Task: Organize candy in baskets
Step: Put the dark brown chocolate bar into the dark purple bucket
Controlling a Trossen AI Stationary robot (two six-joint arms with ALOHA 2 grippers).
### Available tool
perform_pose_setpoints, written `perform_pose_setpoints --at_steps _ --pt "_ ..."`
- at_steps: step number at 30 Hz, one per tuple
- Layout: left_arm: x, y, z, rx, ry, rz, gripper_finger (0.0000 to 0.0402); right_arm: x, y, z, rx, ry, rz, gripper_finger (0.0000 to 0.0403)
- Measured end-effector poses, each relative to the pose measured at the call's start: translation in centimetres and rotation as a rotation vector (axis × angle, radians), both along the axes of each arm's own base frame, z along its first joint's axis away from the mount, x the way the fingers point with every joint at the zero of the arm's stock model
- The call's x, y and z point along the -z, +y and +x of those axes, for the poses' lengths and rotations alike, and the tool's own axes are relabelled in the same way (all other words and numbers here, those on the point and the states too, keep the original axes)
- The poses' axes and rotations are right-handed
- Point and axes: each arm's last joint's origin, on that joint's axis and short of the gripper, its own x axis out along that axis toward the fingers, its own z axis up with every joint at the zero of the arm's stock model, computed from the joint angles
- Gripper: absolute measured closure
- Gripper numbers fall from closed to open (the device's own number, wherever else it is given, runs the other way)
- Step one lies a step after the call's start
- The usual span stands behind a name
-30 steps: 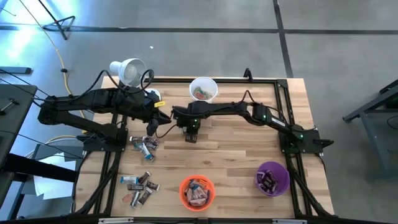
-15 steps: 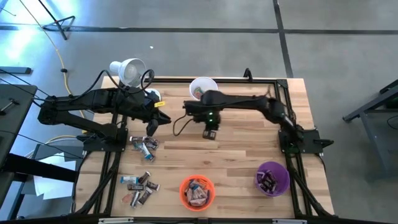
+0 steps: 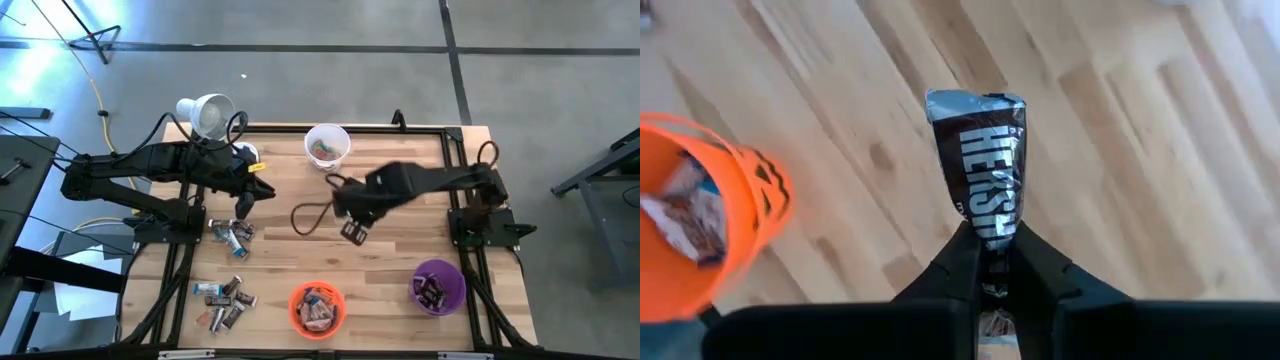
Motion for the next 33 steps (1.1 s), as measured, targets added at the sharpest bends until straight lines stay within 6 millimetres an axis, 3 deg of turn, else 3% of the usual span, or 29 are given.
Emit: perform_pose_setpoints --at_steps 4,13,26,33 --pt "0.0 0.1 0.0 -0.028 -0.001 0.017 0.0346 1.3 2.5 -1.3 0.155 0.037 0.037 0.0378" --pt "-1.0 0.6 0.6 -0.079 -0.121 0.036 0.0346 1.7 5.6 -7.1 0.388 0.081 0.136 0.0377" --pt "-3.5 1.6 1.4 -0.185 -0.393 0.021 0.0346 2.8 8.1 -15.6 0.442 0.185 0.210 0.0377" --pt "-3.1 1.9 2.3 -0.267 -0.394 0.020 0.0346 3.7 9.7 -19.0 0.486 0.253 0.220 0.0377"
